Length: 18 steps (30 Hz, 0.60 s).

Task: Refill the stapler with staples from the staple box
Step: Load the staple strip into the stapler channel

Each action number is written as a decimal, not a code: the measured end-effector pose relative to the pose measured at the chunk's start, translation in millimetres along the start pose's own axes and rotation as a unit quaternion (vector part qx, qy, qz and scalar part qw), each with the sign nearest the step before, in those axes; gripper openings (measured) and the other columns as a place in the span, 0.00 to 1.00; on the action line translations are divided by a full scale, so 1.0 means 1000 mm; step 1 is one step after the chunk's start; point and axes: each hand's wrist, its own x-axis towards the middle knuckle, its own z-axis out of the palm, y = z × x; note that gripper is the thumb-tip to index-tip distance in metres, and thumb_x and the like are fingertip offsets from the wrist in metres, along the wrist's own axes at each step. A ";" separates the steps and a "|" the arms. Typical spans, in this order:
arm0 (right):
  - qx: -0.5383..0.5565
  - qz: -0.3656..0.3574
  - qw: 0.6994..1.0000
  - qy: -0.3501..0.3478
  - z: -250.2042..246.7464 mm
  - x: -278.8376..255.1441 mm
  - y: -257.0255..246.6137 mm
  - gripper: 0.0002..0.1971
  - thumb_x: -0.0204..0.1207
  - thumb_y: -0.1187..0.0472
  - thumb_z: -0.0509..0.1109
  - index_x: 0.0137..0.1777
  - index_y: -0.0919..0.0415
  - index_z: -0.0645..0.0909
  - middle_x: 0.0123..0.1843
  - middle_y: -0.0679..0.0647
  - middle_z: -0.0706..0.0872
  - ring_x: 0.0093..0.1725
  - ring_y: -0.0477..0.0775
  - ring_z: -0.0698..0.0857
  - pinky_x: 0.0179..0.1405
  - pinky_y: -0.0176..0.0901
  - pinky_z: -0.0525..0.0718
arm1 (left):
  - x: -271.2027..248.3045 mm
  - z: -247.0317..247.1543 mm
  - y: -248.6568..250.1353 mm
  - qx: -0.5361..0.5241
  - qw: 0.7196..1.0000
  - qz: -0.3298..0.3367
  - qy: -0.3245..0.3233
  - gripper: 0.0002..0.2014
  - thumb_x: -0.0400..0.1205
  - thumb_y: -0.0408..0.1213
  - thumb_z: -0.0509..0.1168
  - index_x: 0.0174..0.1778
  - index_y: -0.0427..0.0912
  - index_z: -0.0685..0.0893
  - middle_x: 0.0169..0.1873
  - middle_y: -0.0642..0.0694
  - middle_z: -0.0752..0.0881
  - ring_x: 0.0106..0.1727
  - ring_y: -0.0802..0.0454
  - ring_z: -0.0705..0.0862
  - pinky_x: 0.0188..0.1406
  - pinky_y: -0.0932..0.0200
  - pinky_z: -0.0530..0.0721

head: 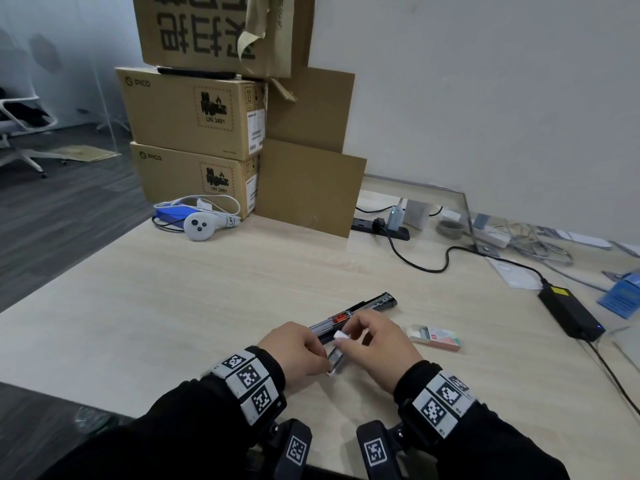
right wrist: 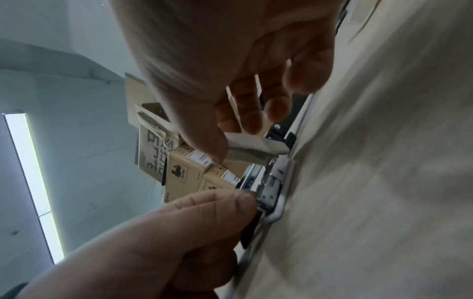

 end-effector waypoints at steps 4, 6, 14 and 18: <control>-0.028 -0.011 0.998 -0.047 0.004 -0.004 -0.002 0.11 0.64 0.51 0.79 0.39 0.51 0.81 0.47 0.48 0.82 0.41 0.46 0.82 0.43 0.38 0.80 | 0.001 0.001 -0.002 -0.010 1.000 -0.002 0.003 0.08 0.70 0.46 0.77 0.27 0.53 0.85 0.26 0.55 0.84 0.31 0.57 0.81 0.34 0.63 0.77; -0.037 -0.013 0.998 -0.052 0.004 -0.006 -0.004 0.11 0.64 0.51 0.79 0.40 0.52 0.81 0.47 0.48 0.84 0.43 0.44 0.81 0.45 0.37 0.79 | 0.001 0.001 -0.002 -0.017 1.000 -0.001 -0.002 0.07 0.70 0.45 0.76 0.28 0.53 0.86 0.27 0.54 0.84 0.32 0.57 0.81 0.34 0.63 0.77; -0.033 -0.048 0.997 -0.049 0.013 -0.007 -0.001 0.13 0.61 0.45 0.70 0.36 0.55 0.82 0.46 0.49 0.86 0.44 0.44 0.79 0.50 0.44 0.81 | -0.004 -0.006 -0.014 -0.185 0.982 -0.025 0.033 0.06 0.77 0.35 0.71 0.36 0.44 0.92 0.14 0.56 0.79 0.17 0.63 0.75 0.18 0.69 0.71; -0.058 -0.047 0.995 -0.065 0.012 -0.006 -0.001 0.09 0.65 0.50 0.74 0.37 0.53 0.81 0.47 0.48 0.83 0.43 0.42 0.78 0.49 0.47 0.82 | -0.005 -0.012 -0.014 -0.356 0.923 -0.145 0.015 0.04 0.72 0.39 0.71 0.37 0.42 0.86 0.24 0.47 0.70 0.18 0.53 0.58 0.21 0.66 0.51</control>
